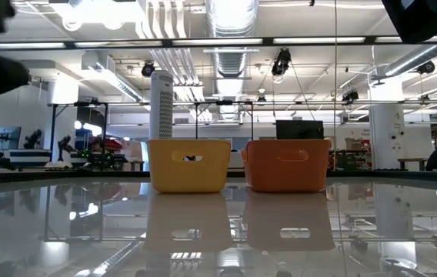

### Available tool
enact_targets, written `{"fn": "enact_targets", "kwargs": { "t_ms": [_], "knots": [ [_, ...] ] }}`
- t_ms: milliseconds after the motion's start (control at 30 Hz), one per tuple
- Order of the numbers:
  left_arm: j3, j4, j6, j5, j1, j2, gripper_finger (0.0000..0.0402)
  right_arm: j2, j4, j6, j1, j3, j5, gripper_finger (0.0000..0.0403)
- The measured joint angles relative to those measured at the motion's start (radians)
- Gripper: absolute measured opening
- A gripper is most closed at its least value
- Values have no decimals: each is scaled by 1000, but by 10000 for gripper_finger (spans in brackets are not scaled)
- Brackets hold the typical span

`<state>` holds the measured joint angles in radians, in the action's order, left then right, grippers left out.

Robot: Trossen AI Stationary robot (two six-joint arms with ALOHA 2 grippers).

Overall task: Sort batteries
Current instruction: Put the gray battery into the green bin

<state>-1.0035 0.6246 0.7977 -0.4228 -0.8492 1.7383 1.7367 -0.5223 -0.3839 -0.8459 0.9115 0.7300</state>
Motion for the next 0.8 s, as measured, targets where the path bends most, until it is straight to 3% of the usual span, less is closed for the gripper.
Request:
{"fn": "enact_targets", "kwargs": {
  "t_ms": [300, 467, 667, 800],
  "knots": [
    [4, -583, -246, -8, 108, 4, 17, -61, 191, -9, -21, 0, 5, 192],
    [30, -861, -274, -165, 146, 4, 17, -99, 331, -37, -44, 0, 70, 192],
    [60, -1156, -384, -247, 164, 22, 15, -74, 272, -35, -43, -1, 130, 192],
    [59, -1406, -473, -249, 182, 93, 15, -28, 92, -6, -2, -2, 180, 192]
  ]
}}
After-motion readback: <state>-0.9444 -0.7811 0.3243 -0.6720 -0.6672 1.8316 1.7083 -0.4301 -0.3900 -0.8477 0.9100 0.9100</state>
